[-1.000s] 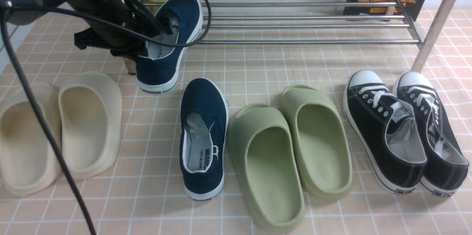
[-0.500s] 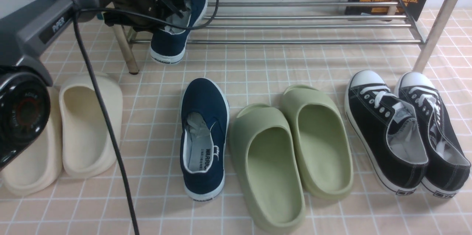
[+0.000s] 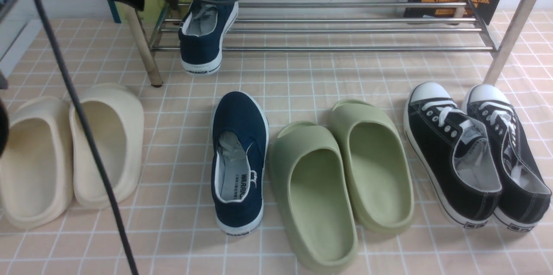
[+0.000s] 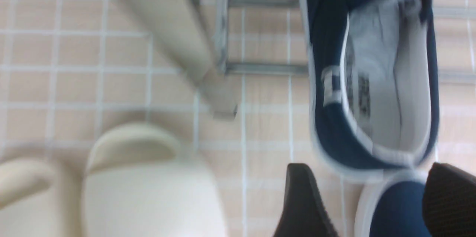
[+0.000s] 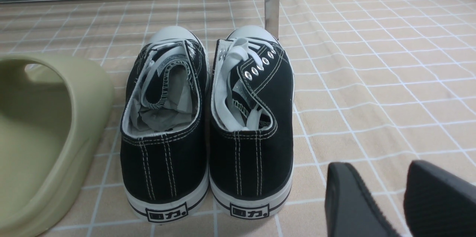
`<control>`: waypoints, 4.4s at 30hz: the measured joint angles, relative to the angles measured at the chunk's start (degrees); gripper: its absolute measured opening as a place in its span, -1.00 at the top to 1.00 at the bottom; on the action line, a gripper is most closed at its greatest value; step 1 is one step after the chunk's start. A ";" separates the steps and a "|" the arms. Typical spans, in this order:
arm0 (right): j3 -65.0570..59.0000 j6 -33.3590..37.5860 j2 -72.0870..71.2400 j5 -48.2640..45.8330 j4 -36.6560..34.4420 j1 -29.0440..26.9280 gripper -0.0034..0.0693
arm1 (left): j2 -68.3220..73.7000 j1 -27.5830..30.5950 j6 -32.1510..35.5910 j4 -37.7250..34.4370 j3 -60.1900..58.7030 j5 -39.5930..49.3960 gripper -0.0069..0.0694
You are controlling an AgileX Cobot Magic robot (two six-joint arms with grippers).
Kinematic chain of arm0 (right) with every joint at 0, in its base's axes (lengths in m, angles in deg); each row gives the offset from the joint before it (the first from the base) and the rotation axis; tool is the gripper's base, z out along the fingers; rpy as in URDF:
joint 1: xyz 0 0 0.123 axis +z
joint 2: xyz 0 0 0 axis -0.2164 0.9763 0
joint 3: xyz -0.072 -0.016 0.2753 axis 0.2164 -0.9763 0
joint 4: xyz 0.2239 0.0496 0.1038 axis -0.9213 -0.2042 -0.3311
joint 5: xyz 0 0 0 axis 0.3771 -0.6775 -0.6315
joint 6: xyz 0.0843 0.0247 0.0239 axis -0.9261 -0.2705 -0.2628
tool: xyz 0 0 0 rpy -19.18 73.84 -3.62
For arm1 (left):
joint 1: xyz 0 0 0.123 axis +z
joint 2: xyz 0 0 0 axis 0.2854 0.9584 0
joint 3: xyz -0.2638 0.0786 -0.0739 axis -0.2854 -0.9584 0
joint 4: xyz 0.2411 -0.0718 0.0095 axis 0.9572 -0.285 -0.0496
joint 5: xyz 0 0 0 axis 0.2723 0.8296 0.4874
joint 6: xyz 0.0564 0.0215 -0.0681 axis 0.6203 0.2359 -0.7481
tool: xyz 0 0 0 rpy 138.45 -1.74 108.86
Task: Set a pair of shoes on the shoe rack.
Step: Use the left arm to grab the shoe closest to it, then use the left arm to put a shoe into the shoe rack
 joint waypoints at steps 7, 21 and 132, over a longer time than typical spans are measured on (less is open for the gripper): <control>0.00 0.00 0.00 0.00 0.00 0.00 0.24 | -10.79 -0.97 3.57 -4.71 -15.18 4.95 -0.36; 0.00 0.00 0.00 0.00 0.00 0.00 0.24 | -28.76 -13.78 -6.55 -7.42 -60.96 -17.80 -0.36; 0.00 0.00 -0.06 0.00 0.00 0.00 0.24 | 8.80 -2.82 -3.10 1.30 -9.43 -13.78 0.81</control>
